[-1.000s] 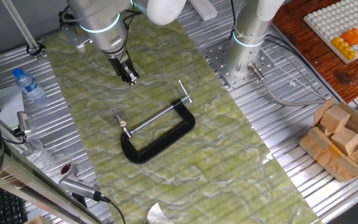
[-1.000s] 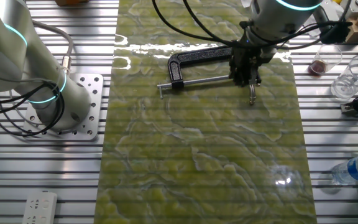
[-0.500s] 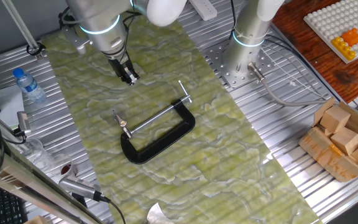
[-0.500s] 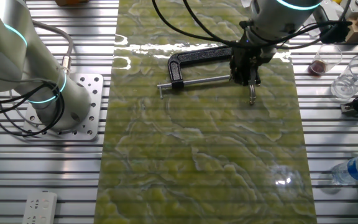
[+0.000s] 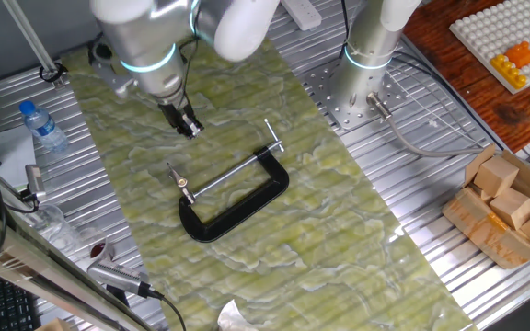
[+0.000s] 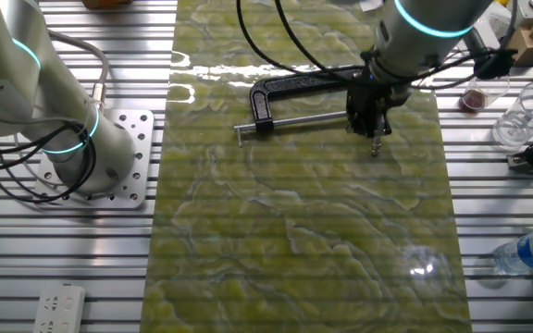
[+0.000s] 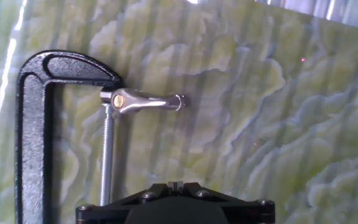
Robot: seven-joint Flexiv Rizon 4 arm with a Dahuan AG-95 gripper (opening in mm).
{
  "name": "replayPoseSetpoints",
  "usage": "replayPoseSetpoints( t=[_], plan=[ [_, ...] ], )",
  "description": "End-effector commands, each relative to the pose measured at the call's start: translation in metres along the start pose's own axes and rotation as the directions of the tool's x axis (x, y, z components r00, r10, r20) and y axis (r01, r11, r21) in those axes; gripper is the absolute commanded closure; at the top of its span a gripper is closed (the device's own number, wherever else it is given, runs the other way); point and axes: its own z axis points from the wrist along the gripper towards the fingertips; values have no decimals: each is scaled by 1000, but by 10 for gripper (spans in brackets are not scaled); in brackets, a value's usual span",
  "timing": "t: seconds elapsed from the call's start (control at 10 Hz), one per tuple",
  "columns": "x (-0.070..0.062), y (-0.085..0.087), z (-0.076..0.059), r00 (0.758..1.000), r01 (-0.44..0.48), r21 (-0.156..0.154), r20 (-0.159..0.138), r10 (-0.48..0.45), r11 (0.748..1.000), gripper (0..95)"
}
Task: Turn on the water tap
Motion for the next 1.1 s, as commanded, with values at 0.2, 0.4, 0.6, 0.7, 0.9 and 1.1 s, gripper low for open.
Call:
replayPoseSetpoints(
  t=[0.2,0.4,0.6,0.7,0.9,1.1],
  plan=[
    [-8,3,15,1000,12,7,22,-12,1000,950],
    [-19,4,22,999,34,11,38,-34,999,950],
    [-34,6,20,998,38,10,49,-38,999,950],
    [-39,6,18,998,37,11,47,-37,999,950],
    [-58,10,12,998,46,14,52,-47,999,950],
    [-65,12,12,997,56,18,56,-57,998,950]
  ],
)
